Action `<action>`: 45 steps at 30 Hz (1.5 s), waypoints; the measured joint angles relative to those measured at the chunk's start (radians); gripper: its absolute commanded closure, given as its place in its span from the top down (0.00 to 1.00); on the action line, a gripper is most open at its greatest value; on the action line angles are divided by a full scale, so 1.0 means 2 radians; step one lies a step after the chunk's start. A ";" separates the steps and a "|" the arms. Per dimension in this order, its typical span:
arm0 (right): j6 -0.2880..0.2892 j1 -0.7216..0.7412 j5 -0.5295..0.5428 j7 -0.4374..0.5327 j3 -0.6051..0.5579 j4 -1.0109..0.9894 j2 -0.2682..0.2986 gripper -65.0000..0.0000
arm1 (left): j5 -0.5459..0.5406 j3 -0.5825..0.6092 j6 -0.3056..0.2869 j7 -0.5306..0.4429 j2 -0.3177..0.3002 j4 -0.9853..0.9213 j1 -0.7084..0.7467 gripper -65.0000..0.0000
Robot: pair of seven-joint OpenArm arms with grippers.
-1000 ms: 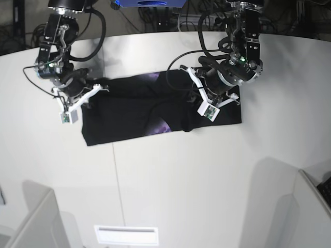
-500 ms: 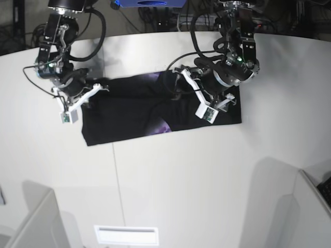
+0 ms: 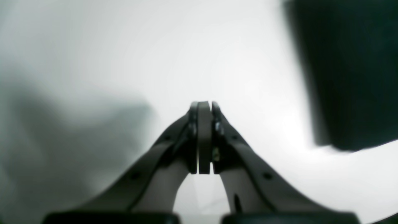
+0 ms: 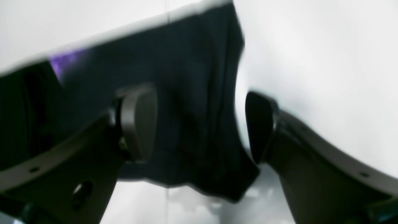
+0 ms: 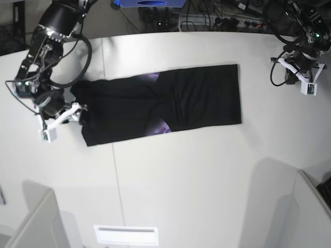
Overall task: Fold the T-shirt properly
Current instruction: 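Grasp the strip's other end with the right gripper and lift it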
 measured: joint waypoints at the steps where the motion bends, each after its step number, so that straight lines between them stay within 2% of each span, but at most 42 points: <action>1: -0.004 0.014 -0.009 -0.013 0.007 -0.027 0.003 0.66 | 0.001 -0.006 -0.007 0.000 0.000 -0.012 -0.001 0.00; 5: -0.004 0.054 -0.014 -0.018 0.027 -0.123 0.009 0.66 | 0.000 -0.013 -0.018 0.002 0.003 -0.029 0.002 0.00; 8: 0.000 0.073 -0.010 -0.018 0.025 -0.166 0.010 0.66 | -0.002 -0.010 -0.017 -0.037 0.003 -0.034 0.011 0.00; 10: -0.001 0.080 -0.011 -0.017 0.027 -0.179 0.011 0.66 | 0.021 0.011 -0.016 -0.073 0.001 -0.050 0.019 0.00; 13: 0.000 0.081 -0.011 -0.017 0.027 -0.183 0.011 0.66 | 0.057 0.035 -0.018 -0.094 0.006 -0.071 0.023 0.00; 15: -0.001 0.081 -0.011 -0.019 0.026 -0.183 0.010 0.66 | 0.058 0.042 -0.018 -0.109 0.004 -0.089 0.023 0.00; 19: 0.000 0.077 -0.007 -0.022 0.026 -0.189 0.003 0.66 | 0.059 0.043 -0.018 -0.114 0.003 -0.107 0.021 0.00; 20: 0.006 0.074 0.000 -0.022 0.026 -0.189 -0.002 0.66 | 0.060 0.045 -0.018 -0.114 0.003 -0.108 0.020 0.00; 22: 0.038 0.068 0.002 -0.020 0.026 -0.186 -0.012 0.65 | 0.060 0.061 -0.017 -0.115 0.002 -0.108 0.014 0.00; 24: 0.046 0.064 0.004 -0.017 0.025 -0.186 -0.019 0.65 | 0.061 0.076 -0.017 -0.115 0.003 -0.108 0.005 0.00; 30: 0.047 0.061 0.012 -0.011 0.024 -0.187 -0.019 0.64 | 0.061 0.115 -0.016 -0.116 0.003 -0.109 -0.010 0.00; 34: 0.048 0.060 0.009 -0.014 0.024 -0.189 -0.018 0.48 | 0.059 0.152 0.027 -0.118 0.003 -0.112 -0.025 0.00; 38: 0.050 0.062 0.023 0.012 0.024 -0.223 -0.016 0.31 | 0.057 0.172 0.033 -0.118 0.003 -0.113 -0.033 0.00; 40: 0.051 0.062 0.026 0.034 0.024 -0.235 -0.014 0.19 | 0.056 0.181 0.032 -0.128 0.002 -0.124 -0.040 0.00; 42: 0.052 0.061 0.021 0.050 0.024 -0.240 -0.013 0.01 | 0.055 0.188 0.032 -0.130 0.002 -0.134 -0.049 0.00; 45: 0.051 0.061 0.023 0.053 0.023 -0.241 -0.010 0.00 | 0.049 0.201 0.032 -0.134 0.002 -0.144 -0.059 0.00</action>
